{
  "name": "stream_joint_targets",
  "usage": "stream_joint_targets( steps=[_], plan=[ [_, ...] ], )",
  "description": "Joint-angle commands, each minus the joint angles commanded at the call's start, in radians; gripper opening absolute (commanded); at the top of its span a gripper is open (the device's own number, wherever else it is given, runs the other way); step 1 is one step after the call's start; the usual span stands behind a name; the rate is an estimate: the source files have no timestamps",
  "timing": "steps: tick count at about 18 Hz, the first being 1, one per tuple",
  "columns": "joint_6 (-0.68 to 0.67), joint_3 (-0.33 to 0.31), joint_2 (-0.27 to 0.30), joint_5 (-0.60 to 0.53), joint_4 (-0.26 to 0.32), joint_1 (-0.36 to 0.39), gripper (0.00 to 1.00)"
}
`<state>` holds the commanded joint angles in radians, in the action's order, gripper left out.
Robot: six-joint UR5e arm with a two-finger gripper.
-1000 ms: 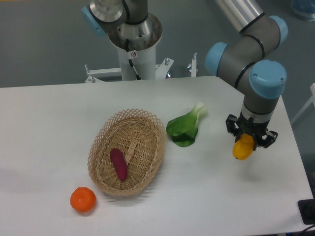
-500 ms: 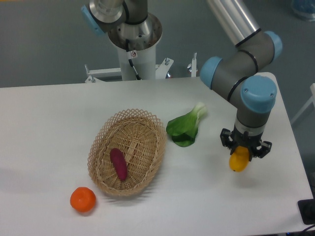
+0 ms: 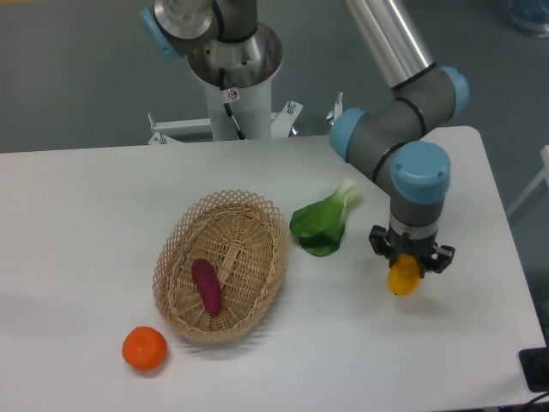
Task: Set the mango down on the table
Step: 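Move the held mango toward the bok choy and lower it, then set the mango on the table and open the gripper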
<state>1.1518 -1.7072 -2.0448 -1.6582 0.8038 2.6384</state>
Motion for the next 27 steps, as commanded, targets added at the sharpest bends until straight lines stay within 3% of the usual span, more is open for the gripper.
stream_joint_targets(
  steps=[2, 8, 9, 12, 21, 27],
  plan=[
    [0.049, -0.014, 0.002, 0.0, 0.0, -0.002, 0.51],
    [0.078, -0.054, 0.006, 0.003, 0.002, -0.003, 0.53],
    [0.084, -0.054, 0.008, 0.005, 0.002, -0.005, 0.61],
    [0.112, -0.051, 0.008, 0.008, 0.002, -0.005, 1.0],
    [0.101, -0.034, 0.023, 0.058, 0.006, 0.0, 1.0],
    [0.101, 0.034, 0.023, 0.061, 0.023, 0.014, 1.0]
  ],
)
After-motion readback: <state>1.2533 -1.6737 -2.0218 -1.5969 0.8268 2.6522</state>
